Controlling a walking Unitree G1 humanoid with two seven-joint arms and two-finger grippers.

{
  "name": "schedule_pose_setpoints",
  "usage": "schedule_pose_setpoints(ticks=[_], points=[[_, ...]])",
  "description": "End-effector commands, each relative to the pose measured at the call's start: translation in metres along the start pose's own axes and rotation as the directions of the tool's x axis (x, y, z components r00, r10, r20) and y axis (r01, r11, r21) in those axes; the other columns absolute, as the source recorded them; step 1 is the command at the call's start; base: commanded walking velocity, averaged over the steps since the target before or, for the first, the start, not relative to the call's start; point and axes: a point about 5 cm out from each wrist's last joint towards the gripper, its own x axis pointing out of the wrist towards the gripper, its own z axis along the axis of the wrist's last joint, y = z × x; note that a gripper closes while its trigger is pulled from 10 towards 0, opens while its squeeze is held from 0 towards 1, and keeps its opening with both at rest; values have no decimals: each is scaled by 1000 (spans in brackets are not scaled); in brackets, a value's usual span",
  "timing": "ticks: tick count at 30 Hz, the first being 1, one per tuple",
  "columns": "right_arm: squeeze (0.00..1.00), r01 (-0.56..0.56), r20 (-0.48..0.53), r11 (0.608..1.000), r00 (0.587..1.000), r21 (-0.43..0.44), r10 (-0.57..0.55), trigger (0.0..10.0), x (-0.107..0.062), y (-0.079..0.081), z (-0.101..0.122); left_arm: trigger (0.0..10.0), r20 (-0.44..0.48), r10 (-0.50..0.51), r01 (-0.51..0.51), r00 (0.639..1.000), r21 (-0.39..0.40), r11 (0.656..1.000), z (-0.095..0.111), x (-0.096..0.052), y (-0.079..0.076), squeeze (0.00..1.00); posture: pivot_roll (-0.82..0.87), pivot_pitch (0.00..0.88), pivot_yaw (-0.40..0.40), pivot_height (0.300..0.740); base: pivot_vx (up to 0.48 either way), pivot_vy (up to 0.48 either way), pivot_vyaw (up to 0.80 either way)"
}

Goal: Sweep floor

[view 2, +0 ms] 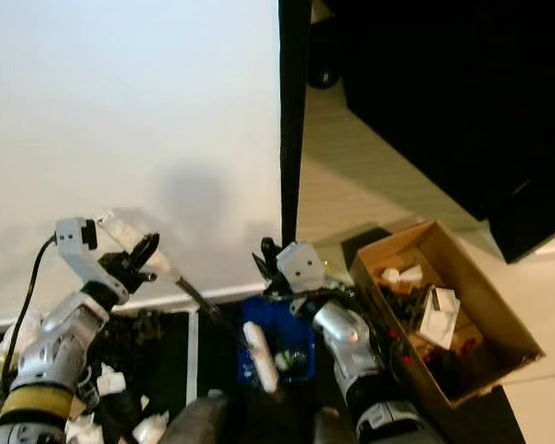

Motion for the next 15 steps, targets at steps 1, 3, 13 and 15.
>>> schedule_pose_setpoints(ticks=[1,3,13,15], points=[[0,-23,-36,996,999,82,26,10000,-2,16,-10,10000,28,-84,85,996,-48,995,5,-3,-8,0,286,254,88,740,0,0,0],[0,-20,-38,996,999,85,23,10000,-3,16,-11,10000,10,-100,99,995,40,994,25,-14,-1,0,292,256,90,740,0,0,0],[0,-11,-46,995,999,96,16,10000,-3,16,-12,10000,-46,-78,87,996,260,962,70,-45,13,0,308,258,95,740,0,0,0],[0,0,-46,994,999,113,6,10000,-3,16,-12,10000,-52,-52,65,997,295,953,80,-53,15,0,309,257,95,740,0,0,0]])
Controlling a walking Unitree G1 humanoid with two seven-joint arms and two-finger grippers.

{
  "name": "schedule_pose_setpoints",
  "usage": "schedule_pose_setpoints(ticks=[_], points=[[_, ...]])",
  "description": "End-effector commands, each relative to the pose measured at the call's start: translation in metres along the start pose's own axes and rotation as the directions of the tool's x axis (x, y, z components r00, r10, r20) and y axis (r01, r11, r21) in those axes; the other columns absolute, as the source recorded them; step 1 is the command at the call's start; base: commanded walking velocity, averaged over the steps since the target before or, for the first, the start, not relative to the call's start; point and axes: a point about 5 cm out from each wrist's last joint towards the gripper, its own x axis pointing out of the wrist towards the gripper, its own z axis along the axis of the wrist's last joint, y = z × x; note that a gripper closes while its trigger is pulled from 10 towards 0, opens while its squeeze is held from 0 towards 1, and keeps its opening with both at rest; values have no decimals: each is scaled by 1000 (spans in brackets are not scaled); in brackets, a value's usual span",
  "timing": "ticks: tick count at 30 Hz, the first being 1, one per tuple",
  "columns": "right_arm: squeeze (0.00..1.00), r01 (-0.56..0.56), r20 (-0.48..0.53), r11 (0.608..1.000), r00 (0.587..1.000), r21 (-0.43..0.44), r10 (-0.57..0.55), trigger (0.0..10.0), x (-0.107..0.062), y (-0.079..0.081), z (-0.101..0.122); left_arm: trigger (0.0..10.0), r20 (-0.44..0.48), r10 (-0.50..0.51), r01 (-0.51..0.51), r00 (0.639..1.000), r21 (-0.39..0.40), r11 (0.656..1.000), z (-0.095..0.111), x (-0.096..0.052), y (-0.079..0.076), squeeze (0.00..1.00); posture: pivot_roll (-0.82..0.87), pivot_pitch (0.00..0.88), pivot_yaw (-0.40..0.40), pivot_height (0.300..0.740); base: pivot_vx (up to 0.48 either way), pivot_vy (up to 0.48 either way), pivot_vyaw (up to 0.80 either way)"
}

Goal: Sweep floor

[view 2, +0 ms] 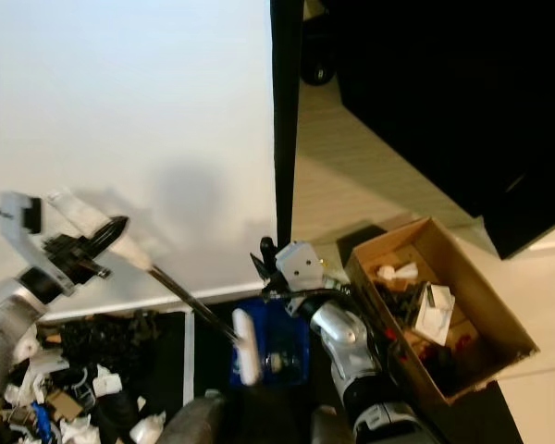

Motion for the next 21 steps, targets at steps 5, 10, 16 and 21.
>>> schedule_pose_setpoints(ticks=[5,10,16,21], points=[[0,10,-40,994,999,112,-5,10000,-5,10,-12,10000,0,84,-84,996,70,994,21,-22,20,0,309,260,96,740,0,0,0],[0,5,-40,997,999,75,-2,10000,-7,8,-12,10000,-104,87,-71,991,150,986,8,-31,22,0,316,261,91,740,0,0,0],[0,-92,-19,995,996,-45,91,10000,-3,12,-4,10000,-221,105,-68,970,169,983,-51,-33,16,0,298,279,79,740,0,0,0],[0,-193,-4,973,981,-128,194,10000,1,10,7,10000,-202,209,-190,957,112,975,-85,-3,16,0,257,315,57,740,0,0,0]])
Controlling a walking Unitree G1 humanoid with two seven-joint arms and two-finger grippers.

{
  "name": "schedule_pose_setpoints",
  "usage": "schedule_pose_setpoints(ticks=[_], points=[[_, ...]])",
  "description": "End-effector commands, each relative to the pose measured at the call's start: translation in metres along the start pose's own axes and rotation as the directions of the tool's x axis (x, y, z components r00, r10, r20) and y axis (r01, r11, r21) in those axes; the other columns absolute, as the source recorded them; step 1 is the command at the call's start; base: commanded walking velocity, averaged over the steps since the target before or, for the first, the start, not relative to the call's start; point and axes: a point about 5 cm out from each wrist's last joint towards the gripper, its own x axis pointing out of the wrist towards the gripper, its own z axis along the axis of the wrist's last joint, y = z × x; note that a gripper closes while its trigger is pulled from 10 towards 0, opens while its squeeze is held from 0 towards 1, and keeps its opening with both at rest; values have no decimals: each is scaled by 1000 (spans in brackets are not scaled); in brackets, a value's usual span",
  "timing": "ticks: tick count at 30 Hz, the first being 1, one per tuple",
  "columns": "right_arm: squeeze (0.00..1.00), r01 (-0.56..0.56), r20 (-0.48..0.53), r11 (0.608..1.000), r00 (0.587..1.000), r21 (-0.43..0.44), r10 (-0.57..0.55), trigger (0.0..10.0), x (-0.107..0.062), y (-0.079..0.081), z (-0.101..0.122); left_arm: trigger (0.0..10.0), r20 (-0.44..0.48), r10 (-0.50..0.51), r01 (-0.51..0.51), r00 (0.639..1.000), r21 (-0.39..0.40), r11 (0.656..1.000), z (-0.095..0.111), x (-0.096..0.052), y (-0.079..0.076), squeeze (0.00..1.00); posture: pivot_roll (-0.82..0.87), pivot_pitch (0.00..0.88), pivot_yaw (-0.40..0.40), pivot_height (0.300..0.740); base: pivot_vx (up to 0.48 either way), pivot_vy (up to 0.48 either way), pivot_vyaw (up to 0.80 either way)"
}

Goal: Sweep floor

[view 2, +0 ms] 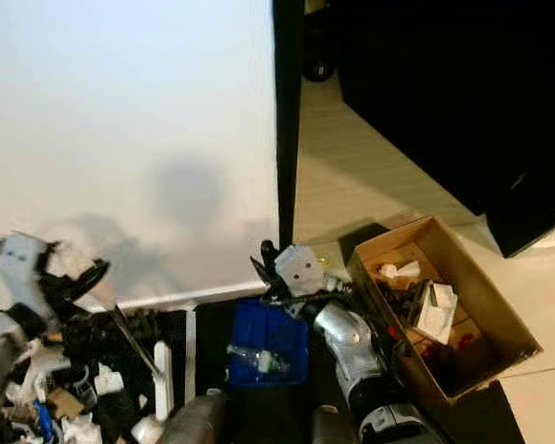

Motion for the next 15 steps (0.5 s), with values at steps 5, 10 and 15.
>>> schedule_pose_setpoints(ticks=[5,10,15], points=[[0,-131,-34,990,991,-45,129,10000,-1,11,-4,10000,82,31,-24,996,-88,996,5,22,-10,0,222,337,55,740,0,0,0],[0,-106,-46,994,993,-16,105,10000,-3,13,-7,10000,151,21,5,988,-167,986,11,34,-19,0,220,336,59,740,0,0,0],[0,-74,-51,997,996,24,75,10000,-4,13,-9,10000,200,-54,101,978,-234,967,17,44,-36,0,225,328,66,740,0,0,0]])
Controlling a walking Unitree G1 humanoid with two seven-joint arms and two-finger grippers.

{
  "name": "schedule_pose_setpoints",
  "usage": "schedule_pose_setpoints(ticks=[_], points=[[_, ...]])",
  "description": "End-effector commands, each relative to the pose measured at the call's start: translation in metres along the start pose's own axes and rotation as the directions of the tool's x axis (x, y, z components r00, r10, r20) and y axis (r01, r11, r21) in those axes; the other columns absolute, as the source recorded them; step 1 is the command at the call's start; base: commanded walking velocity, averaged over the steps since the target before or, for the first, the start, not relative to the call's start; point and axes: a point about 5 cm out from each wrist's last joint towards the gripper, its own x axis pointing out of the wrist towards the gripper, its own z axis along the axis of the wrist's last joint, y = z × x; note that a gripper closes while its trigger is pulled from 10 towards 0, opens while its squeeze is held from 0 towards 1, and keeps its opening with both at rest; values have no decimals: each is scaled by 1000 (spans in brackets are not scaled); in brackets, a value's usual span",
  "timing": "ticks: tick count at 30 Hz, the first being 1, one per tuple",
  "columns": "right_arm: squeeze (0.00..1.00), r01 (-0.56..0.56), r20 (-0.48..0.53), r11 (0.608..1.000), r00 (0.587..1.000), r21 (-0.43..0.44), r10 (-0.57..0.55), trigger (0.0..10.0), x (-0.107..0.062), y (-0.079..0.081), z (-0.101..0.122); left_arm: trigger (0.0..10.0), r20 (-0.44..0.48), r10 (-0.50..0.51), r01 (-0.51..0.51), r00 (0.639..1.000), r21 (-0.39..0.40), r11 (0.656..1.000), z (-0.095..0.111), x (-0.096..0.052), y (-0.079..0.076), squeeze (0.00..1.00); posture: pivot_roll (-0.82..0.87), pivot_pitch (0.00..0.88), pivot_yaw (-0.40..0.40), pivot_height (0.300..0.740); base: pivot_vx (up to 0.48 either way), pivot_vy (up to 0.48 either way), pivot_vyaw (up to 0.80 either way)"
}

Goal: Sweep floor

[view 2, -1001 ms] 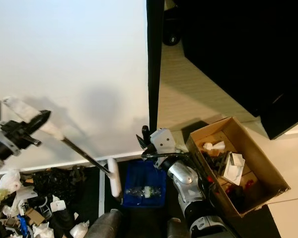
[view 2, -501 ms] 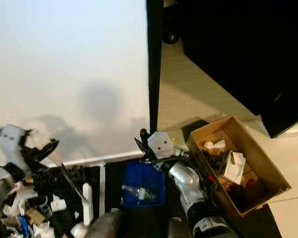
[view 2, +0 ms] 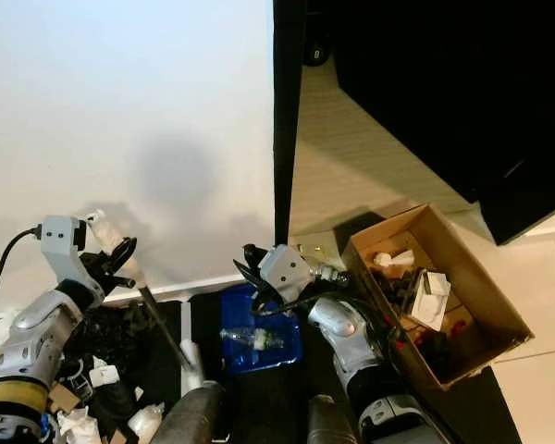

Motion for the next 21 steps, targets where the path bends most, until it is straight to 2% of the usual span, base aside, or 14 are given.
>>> schedule_pose_setpoints(ticks=[1,10,13,14,15,21], points=[[0,-1,-58,998,998,59,4,10000,-7,10,-13,10000,49,-78,83,996,-99,992,-1,6,-15,0,225,319,69,740,0,0,0],[0,17,-54,997,998,75,-13,10000,-4,7,-12,10000,87,-118,130,989,-140,982,5,13,-24,0,243,303,69,740,0,0,0],[0,39,-52,995,998,92,-35,10000,-2,4,-11,10000,147,-124,146,981,-149,978,24,9,-21,0,259,299,66,740,0,0,0],[0,39,-52,995,998,92,-35,10000,-2,4,-11,10000,147,-124,146,981,-149,978,24,9,-21,0,259,299,66,740,0,0,0],[0,46,-52,994,998,97,-41,10000,-1,3,-11,10000,189,-120,147,975,-133,980,42,2,-16,0,271,295,65,740,0,0,0],[0,49,-52,994,998,102,-44,10000,-1,2,-11,10000,219,-124,147,968,-92,985,62,-9,-9,0,282,291,67,740,0,0,0]])
